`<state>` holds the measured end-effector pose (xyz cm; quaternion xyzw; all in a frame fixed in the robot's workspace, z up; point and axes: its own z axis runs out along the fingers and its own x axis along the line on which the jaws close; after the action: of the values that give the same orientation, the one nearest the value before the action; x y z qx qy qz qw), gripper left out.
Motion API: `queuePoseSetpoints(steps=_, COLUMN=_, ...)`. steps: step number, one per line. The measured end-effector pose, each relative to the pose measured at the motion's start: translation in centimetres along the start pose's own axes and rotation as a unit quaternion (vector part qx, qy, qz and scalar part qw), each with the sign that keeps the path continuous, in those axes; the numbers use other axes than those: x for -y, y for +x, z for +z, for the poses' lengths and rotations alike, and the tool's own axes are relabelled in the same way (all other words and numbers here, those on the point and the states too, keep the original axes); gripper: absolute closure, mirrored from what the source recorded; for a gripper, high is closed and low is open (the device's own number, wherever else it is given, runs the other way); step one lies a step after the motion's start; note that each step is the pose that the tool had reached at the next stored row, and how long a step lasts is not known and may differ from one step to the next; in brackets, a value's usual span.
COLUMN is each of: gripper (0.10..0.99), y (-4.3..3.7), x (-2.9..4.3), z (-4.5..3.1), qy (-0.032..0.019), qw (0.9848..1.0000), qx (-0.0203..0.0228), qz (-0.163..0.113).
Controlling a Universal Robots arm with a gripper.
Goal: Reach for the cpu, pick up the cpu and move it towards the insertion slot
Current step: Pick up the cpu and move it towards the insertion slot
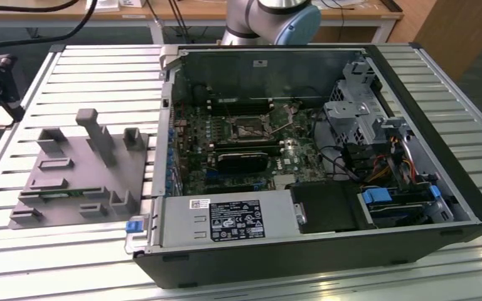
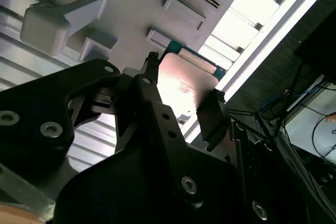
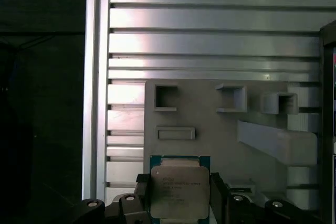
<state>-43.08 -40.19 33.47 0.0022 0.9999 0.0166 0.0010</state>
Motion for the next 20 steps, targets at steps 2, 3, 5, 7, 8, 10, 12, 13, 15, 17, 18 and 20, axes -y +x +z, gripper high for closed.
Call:
queuePoseSetpoints(steps=2, gripper=0.545, y=0.00, x=-0.02, z=-0.63, qy=0.0000, qw=1.0000, qx=0.0000, qz=0.000)
queuePoseSetpoints(steps=3, gripper=0.545, y=0.00, x=-0.03, z=-0.94, qy=0.0001, qw=1.0000, qx=0.0000, qz=0.000)
queuePoseSetpoints(steps=5, gripper=0.545, y=0.00, x=-0.05, z=-1.58, qy=0.0000, qw=1.0000, qx=0.0000, qz=0.000)
queuePoseSetpoints(steps=7, gripper=0.545, y=0.00, x=-0.07, z=-2.21, qy=0.0000, qw=1.0000, qx=0.0000, qz=0.000)
queuePoseSetpoints(steps=8, gripper=0.545, y=0.00, x=-0.08, z=-2.51, qy=0.0000, qw=1.0000, qx=0.0000, qz=0.000)
queuePoseSetpoints(steps=10, gripper=0.545, y=0.00, x=-0.10, z=-3.14, qy=0.0000, qw=1.0000, qx=0.0000, qz=0.000)
queuePoseSetpoints(steps=12, gripper=0.545, y=-0.01, x=-0.12, z=-3.75, qy=0.0000, qw=1.0000, qx=0.0000, qz=0.000)
queuePoseSetpoints(steps=13, gripper=0.545, y=-0.01, x=-0.13, z=-4.06, qy=0.0000, qw=1.0000, qx=0.0000, qz=0.000)
queuePoseSetpoints(steps=15, gripper=0.545, y=-0.01, x=-0.16, z=-4.74, qy=0.0000, qw=1.0000, qx=-0.0001, qz=0.000)
queuePoseSetpoints(steps=17, gripper=0.545, y=-0.01, x=-0.18, z=-5.36, qy=0.0000, qw=1.0000, qx=0.0000, qz=0.000)
queuePoseSetpoints(steps=18, gripper=0.545, y=-0.01, x=-0.19, z=-5.58, qy=0.0000, qw=1.0000, qx=0.0000, qz=0.000)
queuePoseSetpoints(steps=20, gripper=0.545, y=-0.01, x=-0.20, z=-5.97, qy=0.0000, qw=1.0000, qx=0.0001, qz=0.000)
